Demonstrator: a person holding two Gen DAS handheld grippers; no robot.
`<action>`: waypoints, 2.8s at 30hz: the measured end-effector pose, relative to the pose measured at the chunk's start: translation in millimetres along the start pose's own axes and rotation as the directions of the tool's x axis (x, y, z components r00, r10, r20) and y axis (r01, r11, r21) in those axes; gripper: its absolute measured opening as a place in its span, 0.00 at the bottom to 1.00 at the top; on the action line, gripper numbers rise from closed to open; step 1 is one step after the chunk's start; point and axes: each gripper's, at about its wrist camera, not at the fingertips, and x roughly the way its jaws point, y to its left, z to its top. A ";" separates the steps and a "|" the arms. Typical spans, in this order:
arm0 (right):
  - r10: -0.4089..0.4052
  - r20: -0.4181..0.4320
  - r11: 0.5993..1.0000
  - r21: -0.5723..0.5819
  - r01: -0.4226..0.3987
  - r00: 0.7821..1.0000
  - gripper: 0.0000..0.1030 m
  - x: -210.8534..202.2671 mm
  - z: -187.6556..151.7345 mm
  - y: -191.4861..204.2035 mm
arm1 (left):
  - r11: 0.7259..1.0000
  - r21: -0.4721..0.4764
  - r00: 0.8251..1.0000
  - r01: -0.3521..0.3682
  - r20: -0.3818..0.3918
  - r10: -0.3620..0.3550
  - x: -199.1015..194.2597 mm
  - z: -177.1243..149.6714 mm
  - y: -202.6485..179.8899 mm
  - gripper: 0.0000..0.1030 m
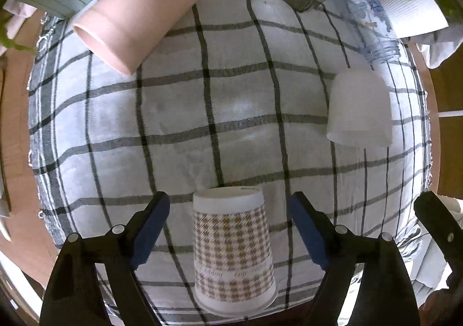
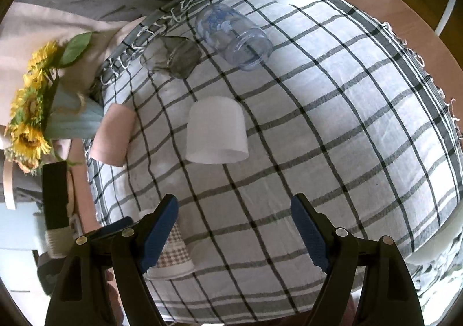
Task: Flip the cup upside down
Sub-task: 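Grasp the houndstooth cup with the left gripper while the right gripper releases it, then rotate the left gripper to turn the cup rim-down and lower it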
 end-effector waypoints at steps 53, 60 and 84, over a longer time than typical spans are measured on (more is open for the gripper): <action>-0.008 0.057 0.993 -0.114 0.015 0.998 0.78 -23.8 4.2 8.1 | 1.000 -0.016 0.944 0.012 0.330 -0.006 -57.9 -24.8 -6.6 0.51; -0.039 0.076 0.985 -0.162 0.051 0.996 0.78 -27.1 -2.4 7.5 | 1.000 0.002 0.932 -0.020 0.362 0.018 -57.2 -51.6 -12.4 0.51; -0.090 0.056 0.969 -0.226 0.101 0.994 0.78 -20.8 -14.5 7.7 | 1.000 0.008 0.949 0.018 0.315 -0.019 -44.0 -70.3 -12.7 0.56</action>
